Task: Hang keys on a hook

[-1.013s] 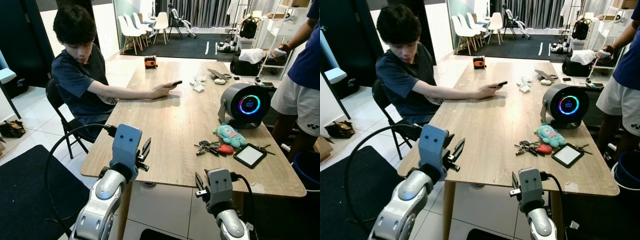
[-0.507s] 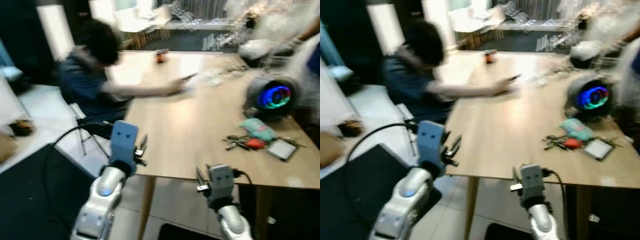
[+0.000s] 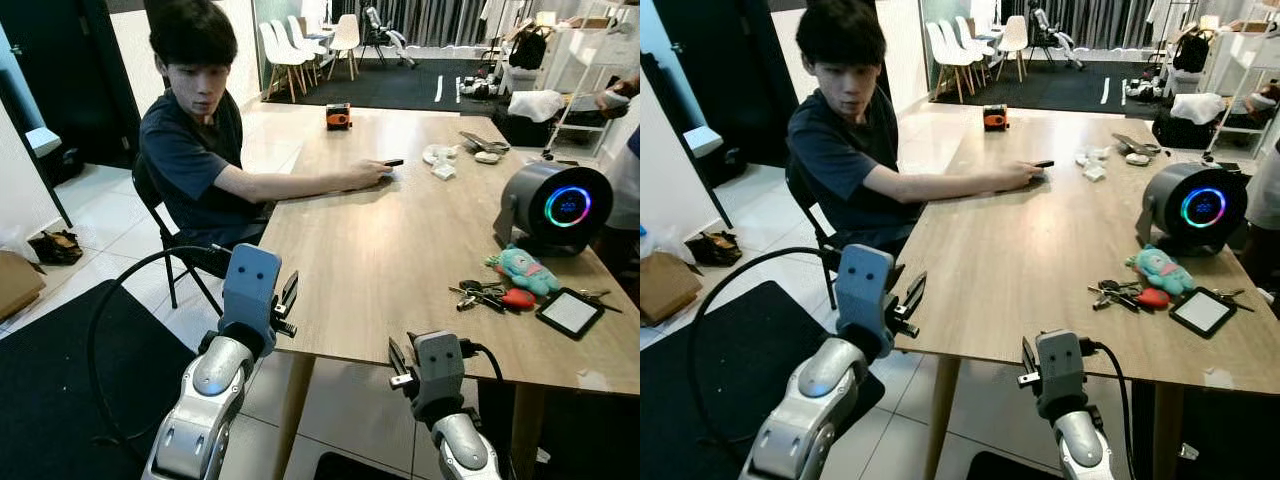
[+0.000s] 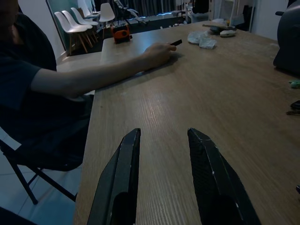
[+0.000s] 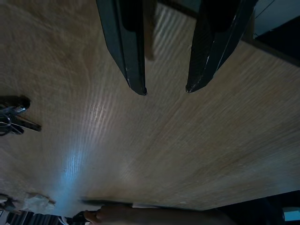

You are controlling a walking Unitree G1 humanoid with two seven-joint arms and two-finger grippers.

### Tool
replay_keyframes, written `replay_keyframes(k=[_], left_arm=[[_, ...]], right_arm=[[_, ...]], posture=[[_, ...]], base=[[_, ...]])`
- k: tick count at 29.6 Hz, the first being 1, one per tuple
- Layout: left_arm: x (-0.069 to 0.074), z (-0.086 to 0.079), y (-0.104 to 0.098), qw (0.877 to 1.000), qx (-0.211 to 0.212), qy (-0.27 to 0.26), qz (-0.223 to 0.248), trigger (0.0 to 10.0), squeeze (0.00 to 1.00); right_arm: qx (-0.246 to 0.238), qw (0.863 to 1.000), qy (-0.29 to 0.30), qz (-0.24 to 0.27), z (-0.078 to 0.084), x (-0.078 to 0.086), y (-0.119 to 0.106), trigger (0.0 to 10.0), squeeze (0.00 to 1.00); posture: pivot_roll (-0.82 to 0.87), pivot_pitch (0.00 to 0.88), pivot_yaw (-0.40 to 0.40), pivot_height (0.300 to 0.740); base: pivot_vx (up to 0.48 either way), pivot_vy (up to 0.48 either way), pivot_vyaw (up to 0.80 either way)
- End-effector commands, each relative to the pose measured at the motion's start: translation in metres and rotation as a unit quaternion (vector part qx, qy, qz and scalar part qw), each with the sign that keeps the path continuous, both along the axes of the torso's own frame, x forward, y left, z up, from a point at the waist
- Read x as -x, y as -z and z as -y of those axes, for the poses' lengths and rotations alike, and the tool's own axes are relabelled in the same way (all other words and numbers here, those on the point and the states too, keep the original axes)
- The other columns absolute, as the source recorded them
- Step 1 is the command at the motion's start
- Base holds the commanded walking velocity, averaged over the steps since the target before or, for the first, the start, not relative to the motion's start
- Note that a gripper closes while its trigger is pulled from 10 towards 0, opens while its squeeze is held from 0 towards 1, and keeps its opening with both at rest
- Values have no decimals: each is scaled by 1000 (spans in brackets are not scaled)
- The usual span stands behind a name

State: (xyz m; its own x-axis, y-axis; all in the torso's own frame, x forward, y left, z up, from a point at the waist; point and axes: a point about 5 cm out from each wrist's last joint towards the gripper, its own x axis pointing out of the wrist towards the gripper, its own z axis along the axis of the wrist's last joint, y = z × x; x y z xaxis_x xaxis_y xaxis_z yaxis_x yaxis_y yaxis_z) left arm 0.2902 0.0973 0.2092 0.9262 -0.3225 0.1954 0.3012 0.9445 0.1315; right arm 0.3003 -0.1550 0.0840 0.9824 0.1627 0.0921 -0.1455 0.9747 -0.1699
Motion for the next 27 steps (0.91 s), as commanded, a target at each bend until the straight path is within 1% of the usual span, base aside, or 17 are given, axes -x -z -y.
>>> replay_keyframes(k=[1, 27], left_arm=[[-1, -1, 1, 1000, -6, -1, 5, 10000, 0], [-1, -2, 0, 1000, -5, -2, 11, 10000, 0]], right_arm=[[-1, 1000, 1, -17, 1, 3, 7, 10000, 0], [-1, 1000, 0, -18, 0, 3, 8, 10000, 0]], posture=[[71, 100, 41, 740], [75, 101, 42, 740]], base=[[0, 0, 0], [0, -420, 0]])
